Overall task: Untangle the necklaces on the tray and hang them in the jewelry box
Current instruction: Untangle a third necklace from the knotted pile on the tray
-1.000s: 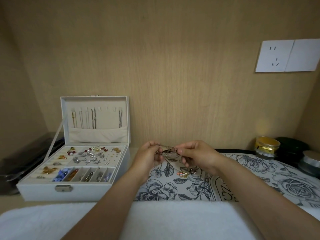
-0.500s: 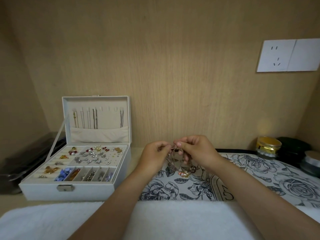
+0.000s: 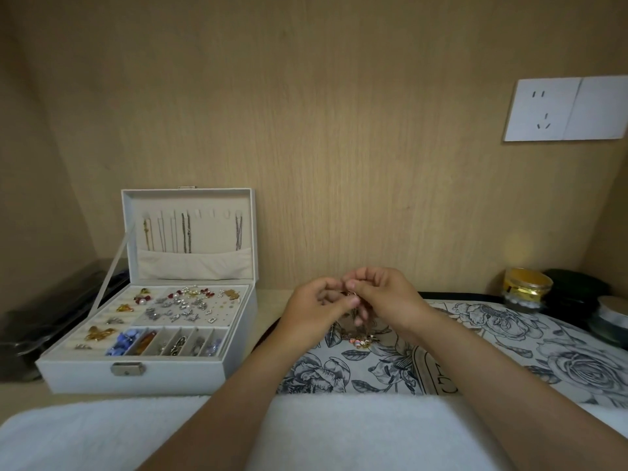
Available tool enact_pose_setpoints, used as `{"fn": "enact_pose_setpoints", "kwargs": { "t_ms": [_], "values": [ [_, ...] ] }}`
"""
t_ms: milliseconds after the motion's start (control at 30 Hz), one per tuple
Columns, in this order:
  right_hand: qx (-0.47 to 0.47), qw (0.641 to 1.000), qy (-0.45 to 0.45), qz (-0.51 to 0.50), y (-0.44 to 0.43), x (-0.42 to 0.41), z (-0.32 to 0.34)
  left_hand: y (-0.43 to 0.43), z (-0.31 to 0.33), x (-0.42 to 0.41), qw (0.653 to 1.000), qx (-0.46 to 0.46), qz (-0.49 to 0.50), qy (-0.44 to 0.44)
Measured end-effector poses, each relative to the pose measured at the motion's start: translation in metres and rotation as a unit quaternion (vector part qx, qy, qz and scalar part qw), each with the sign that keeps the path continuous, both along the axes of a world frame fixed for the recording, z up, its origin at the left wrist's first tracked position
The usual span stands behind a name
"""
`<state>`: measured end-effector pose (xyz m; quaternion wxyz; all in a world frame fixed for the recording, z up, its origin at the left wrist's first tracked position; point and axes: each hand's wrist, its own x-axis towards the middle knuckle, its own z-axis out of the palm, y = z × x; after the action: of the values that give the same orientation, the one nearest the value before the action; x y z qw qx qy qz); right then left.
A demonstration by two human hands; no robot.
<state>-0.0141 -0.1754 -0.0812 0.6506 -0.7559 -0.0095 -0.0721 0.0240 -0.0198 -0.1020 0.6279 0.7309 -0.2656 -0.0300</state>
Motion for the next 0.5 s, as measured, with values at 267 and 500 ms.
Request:
{"fn": "enact_pose_setpoints", "kwargs": {
  "t_ms": [267, 500],
  "values": [
    [-0.058, 0.998, 0.018, -0.017, -0.011, -0.001, 0.001, 0.01, -0.001, 0.012, 0.986, 0.082, 0.115, -0.087],
    [-0.008, 0.993, -0.059, -0.099, -0.003, -0.002, 0.008, -0.001, -0.002, 0.001, 0.999, 0.045, 0.001, -0.028]
  ]
}}
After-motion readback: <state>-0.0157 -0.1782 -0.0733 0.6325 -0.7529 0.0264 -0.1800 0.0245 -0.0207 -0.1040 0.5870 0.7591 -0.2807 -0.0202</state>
